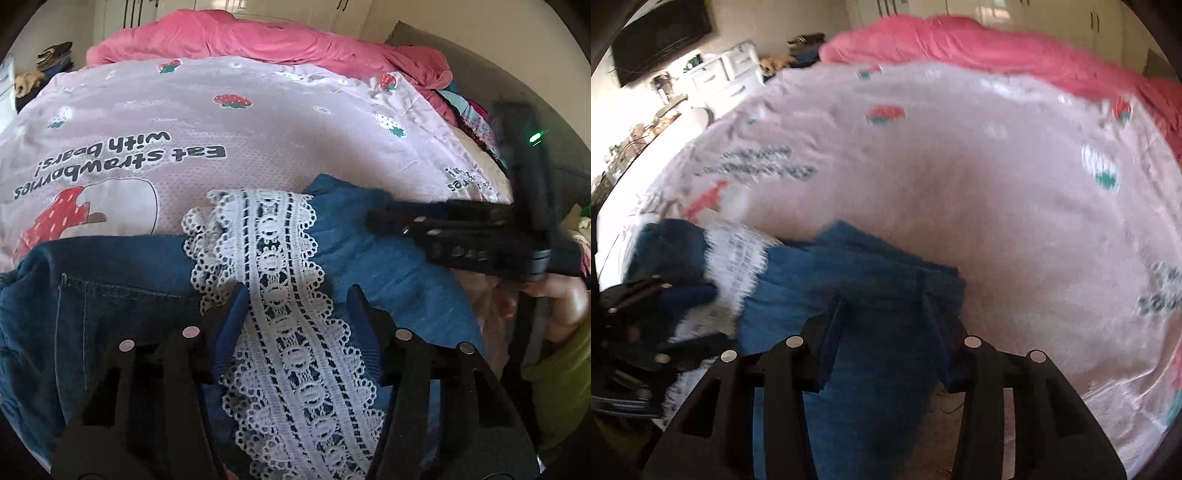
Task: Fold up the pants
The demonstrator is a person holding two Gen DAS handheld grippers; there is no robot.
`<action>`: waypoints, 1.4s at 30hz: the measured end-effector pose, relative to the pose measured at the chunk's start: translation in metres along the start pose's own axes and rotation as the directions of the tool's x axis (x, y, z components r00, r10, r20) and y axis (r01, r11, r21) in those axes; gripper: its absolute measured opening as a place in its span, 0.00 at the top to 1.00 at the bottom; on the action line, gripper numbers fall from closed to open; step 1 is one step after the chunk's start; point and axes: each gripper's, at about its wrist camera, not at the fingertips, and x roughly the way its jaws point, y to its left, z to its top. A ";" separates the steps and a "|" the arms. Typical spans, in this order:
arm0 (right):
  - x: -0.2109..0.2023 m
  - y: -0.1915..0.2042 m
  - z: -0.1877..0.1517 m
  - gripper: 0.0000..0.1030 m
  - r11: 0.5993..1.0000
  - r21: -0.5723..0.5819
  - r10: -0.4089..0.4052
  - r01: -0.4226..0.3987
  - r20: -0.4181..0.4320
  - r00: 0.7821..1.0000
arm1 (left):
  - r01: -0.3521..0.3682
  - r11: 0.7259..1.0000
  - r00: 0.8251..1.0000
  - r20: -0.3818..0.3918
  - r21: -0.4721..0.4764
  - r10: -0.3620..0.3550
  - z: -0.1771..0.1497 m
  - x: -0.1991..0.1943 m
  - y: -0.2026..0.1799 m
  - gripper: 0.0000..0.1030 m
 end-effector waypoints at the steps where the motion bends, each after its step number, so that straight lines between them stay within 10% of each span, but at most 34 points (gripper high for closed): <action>1: 0.002 -0.003 -0.002 0.64 1.000 0.015 0.007 -0.007 0.004 1.000 | 0.003 1.000 1.000 0.003 -0.001 -0.003 -0.001 0.000 0.000 0.53; 11: -0.011 -0.011 -0.014 0.61 0.995 0.088 0.040 -0.048 0.083 0.996 | -0.034 0.999 0.999 0.039 -0.002 0.034 -0.007 -0.008 -0.002 0.53; 30: -0.058 -0.011 -0.019 0.25 0.995 0.085 0.038 -0.060 0.235 0.971 | -0.105 0.991 0.992 0.065 -0.086 0.111 -0.031 -0.068 0.009 0.32; 42: -0.074 0.014 -0.028 0.22 0.992 0.059 0.094 -0.112 0.250 0.964 | -0.137 0.977 0.977 0.141 -0.161 0.160 -0.048 -0.121 0.034 0.18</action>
